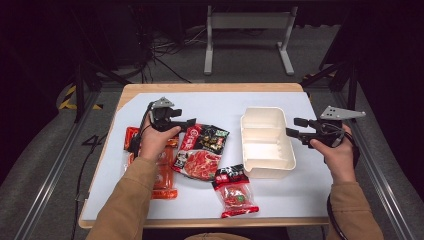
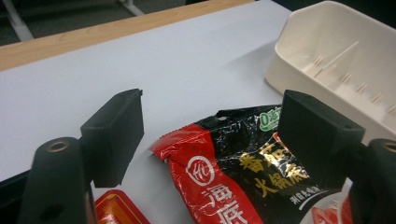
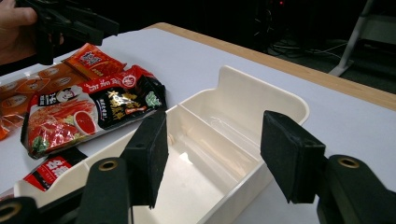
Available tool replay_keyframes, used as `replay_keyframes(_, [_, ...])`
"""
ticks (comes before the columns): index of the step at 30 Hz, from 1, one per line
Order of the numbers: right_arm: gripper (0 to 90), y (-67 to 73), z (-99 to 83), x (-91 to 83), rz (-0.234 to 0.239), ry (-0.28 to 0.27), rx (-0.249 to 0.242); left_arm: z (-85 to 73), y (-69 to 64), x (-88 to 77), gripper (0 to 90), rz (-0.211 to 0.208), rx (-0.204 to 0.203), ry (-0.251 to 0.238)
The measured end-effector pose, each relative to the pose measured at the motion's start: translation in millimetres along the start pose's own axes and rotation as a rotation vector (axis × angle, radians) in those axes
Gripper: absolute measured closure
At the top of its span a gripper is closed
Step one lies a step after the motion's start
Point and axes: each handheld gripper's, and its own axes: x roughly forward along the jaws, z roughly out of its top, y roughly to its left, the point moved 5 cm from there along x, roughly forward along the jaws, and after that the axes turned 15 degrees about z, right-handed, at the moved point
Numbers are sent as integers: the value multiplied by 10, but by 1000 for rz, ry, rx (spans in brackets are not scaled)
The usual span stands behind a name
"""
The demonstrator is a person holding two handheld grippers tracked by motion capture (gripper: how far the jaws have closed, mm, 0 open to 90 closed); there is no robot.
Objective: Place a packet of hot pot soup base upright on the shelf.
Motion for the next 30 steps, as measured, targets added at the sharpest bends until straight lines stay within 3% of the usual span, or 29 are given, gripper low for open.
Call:
replay_keyframes(8, [416,-8,-8,4,3,2,-2,-116,19,213,310,5,15,58])
replay_keyframes(9, [416,-10,-10,2,3,1,-2,-129,9,230,320,6,-2,65])
replay_keyframes(16, [409,-19,-19,6,1,4,-1,-216,10,372,321,27,15,115])
replay_keyframes(20, [409,-18,-19,6,2,4,-1,-247,18,413,324,40,18,134])
replay_keyframes(30, [405,-17,-25,23,3,9,3,-314,7,465,367,24,2,208])
